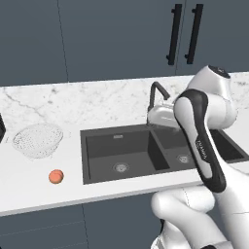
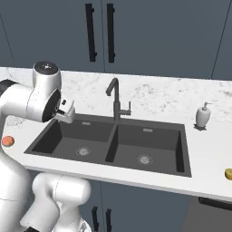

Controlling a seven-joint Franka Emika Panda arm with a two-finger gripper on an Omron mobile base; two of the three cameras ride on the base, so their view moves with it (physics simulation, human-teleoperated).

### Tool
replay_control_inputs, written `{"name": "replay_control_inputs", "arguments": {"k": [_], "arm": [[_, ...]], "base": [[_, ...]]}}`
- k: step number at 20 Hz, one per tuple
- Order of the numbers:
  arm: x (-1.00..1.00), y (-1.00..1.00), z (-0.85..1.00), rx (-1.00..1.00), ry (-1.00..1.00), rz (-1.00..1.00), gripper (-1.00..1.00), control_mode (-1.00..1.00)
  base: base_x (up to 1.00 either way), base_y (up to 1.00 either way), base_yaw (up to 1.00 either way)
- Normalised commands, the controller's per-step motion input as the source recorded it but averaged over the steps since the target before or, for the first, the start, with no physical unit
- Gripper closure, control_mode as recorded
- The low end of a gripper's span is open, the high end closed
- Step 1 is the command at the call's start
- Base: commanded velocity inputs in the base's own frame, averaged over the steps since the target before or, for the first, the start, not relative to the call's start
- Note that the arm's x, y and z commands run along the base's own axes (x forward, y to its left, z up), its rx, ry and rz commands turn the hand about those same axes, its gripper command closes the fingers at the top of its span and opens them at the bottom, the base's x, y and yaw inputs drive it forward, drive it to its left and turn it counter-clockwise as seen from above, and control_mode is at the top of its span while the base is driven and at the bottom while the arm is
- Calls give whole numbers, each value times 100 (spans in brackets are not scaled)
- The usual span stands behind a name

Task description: Put the colander in the sink, put the peach, kiwi in the colander, and turn on the sink faucet and pour water over the colander.

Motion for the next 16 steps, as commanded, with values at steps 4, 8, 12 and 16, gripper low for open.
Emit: {"name": "replay_control_inputs", "arguments": {"k": [4, 8, 12, 16], "arm": [[-1, 88, -9, 11, 1, -15, -100, -100], [3, 100, -17, 3, 4, -13, -100, -100], [16, 100, -29, 0, 16, -9, -100, -100], [22, 100, -27, 0, 14, -10, -100, -100]], "base": [[0, 0, 0], [0, 0, 0], [0, 0, 0], [0, 0, 0]]}}
